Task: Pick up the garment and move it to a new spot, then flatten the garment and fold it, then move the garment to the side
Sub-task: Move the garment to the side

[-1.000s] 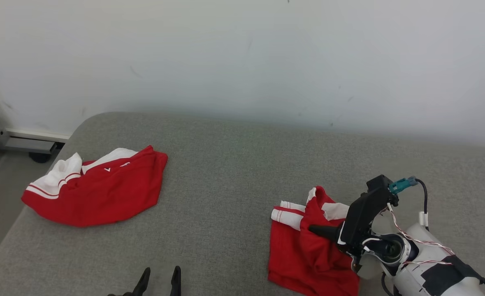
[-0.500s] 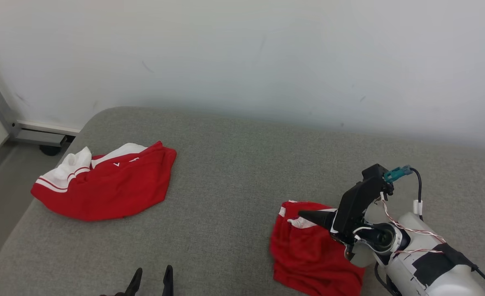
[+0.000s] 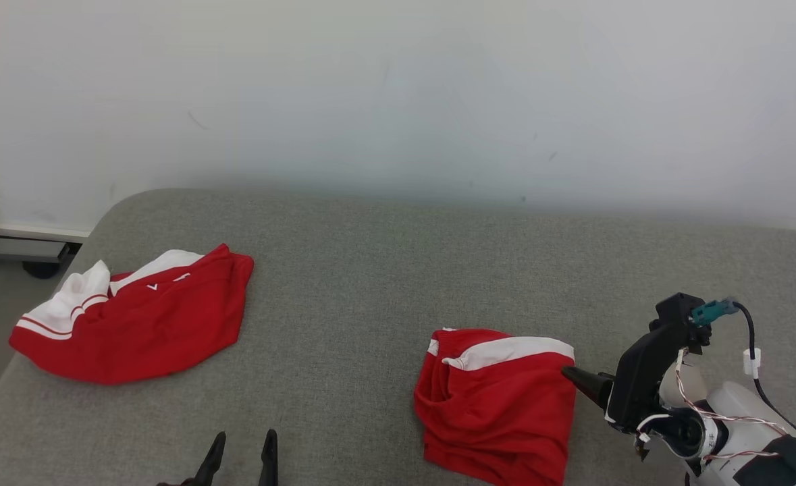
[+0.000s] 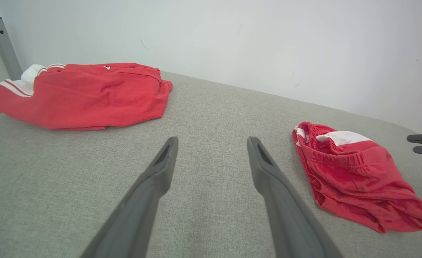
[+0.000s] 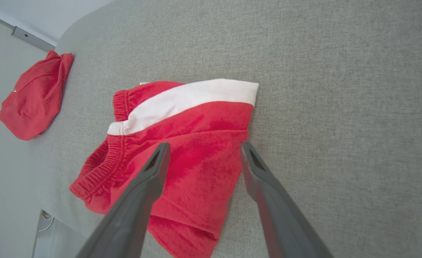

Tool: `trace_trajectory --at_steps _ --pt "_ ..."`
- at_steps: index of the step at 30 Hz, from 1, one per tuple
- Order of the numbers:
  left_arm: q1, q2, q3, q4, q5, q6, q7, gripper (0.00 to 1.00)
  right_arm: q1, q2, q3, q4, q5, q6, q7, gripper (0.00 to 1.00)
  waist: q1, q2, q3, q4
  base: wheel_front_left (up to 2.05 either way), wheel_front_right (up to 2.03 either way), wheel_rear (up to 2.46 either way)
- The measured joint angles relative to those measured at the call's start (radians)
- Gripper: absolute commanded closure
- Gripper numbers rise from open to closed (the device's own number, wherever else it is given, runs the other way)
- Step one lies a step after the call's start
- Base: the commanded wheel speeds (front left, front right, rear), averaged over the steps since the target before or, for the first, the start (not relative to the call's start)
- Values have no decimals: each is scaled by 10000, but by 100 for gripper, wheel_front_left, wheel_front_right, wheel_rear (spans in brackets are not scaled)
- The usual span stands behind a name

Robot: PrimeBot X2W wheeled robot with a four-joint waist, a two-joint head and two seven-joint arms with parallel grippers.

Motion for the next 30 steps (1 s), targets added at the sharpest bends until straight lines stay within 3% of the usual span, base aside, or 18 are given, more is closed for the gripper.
trace_trajectory --at_steps 4,12,30 --pt "-2 104 -33 -92 157 4 -2 0 287 -318 234 -238 -426 65 -245 0 0 0 -1 -116 0 0 0" --pt "-48 121 -211 -345 579 73 -73 0 544 -351 708 -173 -974 15 -431 0 0 0 65 -2 0 0 0" --pt "-86 113 -151 -514 646 75 15 0 280 410 683 1423 -999 -481 -577 0 0 0 270 544 0 0 0"
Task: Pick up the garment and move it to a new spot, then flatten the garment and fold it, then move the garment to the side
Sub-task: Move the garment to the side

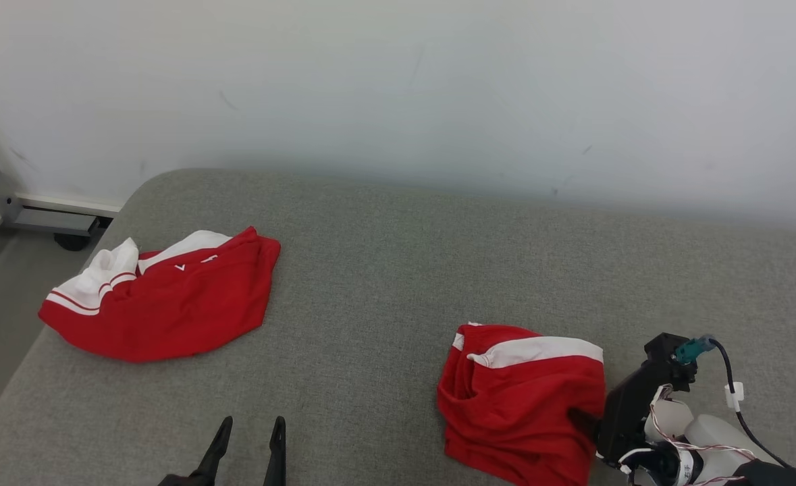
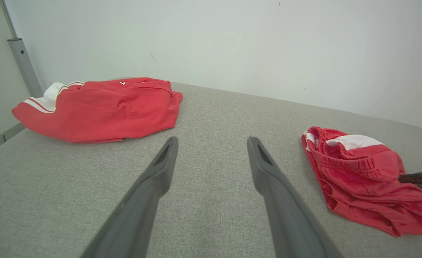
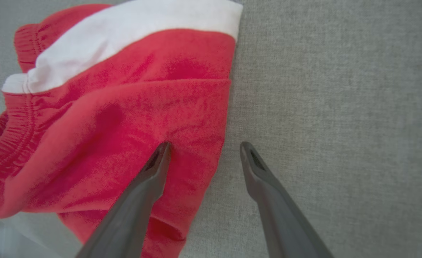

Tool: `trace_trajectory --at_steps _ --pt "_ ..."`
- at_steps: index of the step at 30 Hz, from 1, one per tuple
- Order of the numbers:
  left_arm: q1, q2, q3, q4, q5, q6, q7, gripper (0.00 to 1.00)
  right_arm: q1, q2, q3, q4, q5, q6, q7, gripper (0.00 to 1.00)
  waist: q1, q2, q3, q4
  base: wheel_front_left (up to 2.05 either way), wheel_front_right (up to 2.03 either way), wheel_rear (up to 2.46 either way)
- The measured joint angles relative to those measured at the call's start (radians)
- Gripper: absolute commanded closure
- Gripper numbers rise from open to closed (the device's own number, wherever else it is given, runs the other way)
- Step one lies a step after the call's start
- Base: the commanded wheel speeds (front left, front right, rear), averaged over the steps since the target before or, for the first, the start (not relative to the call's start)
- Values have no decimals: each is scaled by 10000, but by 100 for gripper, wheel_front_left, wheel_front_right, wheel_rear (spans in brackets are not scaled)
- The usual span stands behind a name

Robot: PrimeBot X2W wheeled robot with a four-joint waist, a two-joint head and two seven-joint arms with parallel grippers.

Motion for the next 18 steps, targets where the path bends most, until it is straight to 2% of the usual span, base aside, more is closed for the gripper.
trace_trajectory --at_steps 7,8,9,18 --pt "0 -6 61 -15 -2 2 15 0 -266 376 -165 663 100 -159 61 0 0 0 74 61 0 0 0" --pt "0 -6 71 -15 -4 2 29 0 -302 407 -174 725 125 -159 73 3 0 0 86 67 0 0 0" --pt "0 -8 77 -15 -6 2 31 0 -364 420 -173 788 148 -159 75 98 0 0 97 71 0 0 0" --pt "55 -4 405 -92 -134 13 27 0 -1036 451 -127 988 65 -102 71 100 0 0 141 -178 0 0 0"
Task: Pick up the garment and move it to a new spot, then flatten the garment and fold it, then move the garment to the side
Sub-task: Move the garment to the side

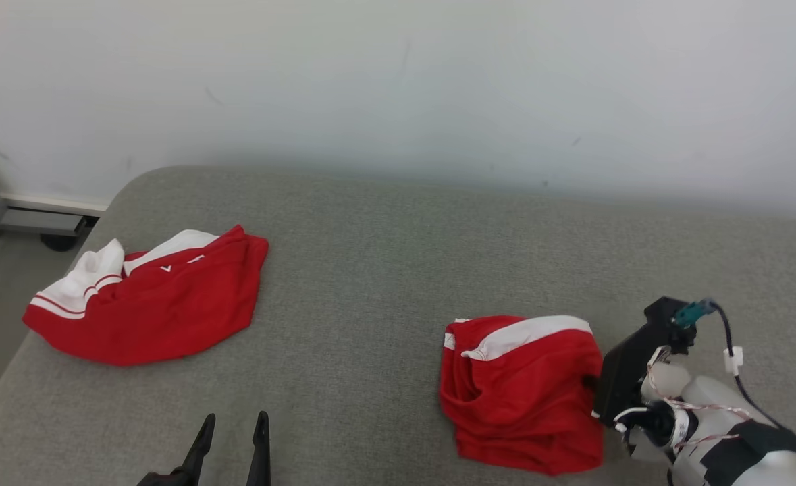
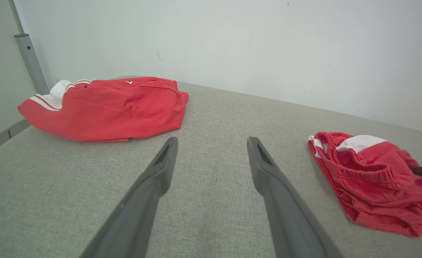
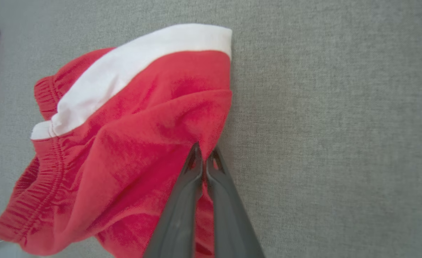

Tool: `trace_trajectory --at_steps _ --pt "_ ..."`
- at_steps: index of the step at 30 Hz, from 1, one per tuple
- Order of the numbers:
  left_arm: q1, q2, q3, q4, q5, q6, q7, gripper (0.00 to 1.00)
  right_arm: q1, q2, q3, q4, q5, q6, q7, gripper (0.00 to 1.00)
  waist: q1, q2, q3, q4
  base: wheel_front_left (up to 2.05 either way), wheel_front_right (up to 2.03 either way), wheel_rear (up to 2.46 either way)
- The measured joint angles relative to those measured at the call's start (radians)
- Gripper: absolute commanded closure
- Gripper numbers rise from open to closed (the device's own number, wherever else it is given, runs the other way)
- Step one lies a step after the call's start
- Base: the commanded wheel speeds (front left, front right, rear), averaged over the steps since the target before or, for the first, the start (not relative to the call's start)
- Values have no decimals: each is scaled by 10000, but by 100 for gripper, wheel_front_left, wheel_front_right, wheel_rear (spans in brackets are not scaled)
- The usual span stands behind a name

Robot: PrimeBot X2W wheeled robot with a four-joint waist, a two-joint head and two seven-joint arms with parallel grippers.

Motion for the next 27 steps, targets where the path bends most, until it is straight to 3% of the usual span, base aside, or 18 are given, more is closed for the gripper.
trace_trajectory --at_steps 14,27 --pt "48 21 52 -525 -44 0 -29 0 -1175 -1457 -182 339 -261 485 98 100 -1 0 187 -936 0 0 0" --pt "-66 506 -10 -1825 222 -25 165 0 -2604 -2943 -593 690 -485 558 104 100 -1 0 1370 -1530 0 0 0"
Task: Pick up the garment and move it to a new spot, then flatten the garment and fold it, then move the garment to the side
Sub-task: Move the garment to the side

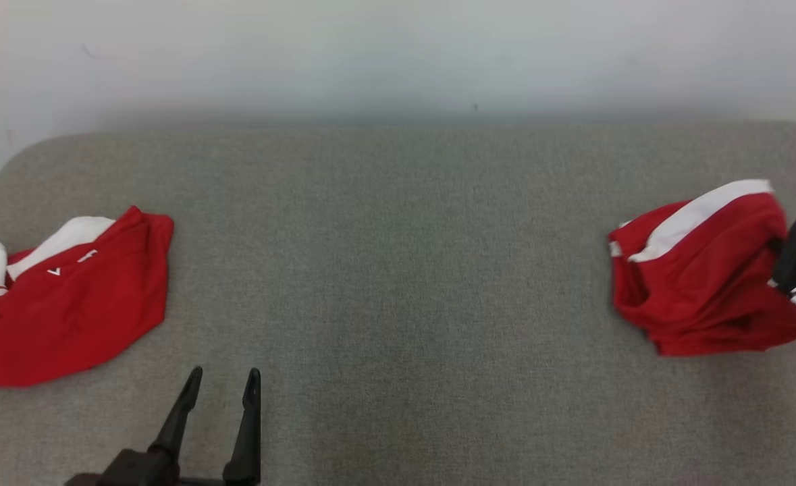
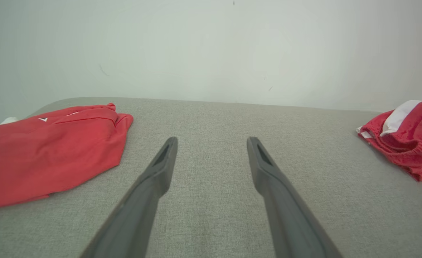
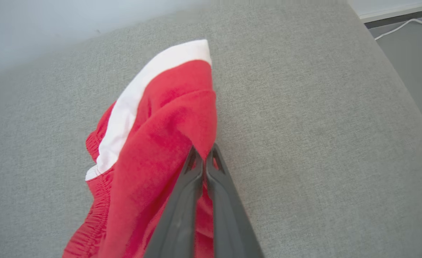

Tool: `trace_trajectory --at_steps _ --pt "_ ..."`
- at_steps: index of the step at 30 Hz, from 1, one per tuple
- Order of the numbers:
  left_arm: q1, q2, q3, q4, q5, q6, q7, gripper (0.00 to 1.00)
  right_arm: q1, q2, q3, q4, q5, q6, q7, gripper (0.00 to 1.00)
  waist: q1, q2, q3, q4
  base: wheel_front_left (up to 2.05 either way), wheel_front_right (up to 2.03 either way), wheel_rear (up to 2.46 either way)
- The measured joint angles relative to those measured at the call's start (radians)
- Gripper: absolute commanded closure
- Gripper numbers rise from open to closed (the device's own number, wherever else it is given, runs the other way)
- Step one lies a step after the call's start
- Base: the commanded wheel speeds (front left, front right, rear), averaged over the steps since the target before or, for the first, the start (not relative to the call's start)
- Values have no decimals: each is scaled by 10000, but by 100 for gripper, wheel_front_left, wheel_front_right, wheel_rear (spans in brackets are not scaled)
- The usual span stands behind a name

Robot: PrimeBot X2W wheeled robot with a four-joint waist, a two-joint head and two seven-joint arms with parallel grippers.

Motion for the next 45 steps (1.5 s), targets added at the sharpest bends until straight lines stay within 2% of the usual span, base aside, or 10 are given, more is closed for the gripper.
trace_trajectory --at_steps 12,16,24,28,45 --pt "-609 337 71 -1041 326 -77 349 0 -1355 -1285 -96 240 -614 -180 -205 100 2 1 1491 -182 0 0 0" --pt "-791 430 146 -1300 355 -77 458 0 -1756 -1536 -10 245 -917 -217 -299 100 2 1 1956 -168 0 0 0" --pt "-1123 453 316 -1352 353 -79 616 0 -1907 -1427 236 754 -1210 -416 -431 100 4 2 2570 -125 0 0 0" --pt "-1133 445 357 -1346 349 -77 688 0 -1899 -1312 447 823 -1488 -479 -510 100 1 -1 2509 -103 0 0 0" --pt "-1076 405 412 -1256 330 -63 832 0 -2166 -1620 688 1106 -1906 -539 -631 100 1 0 2140 -132 0 0 0"
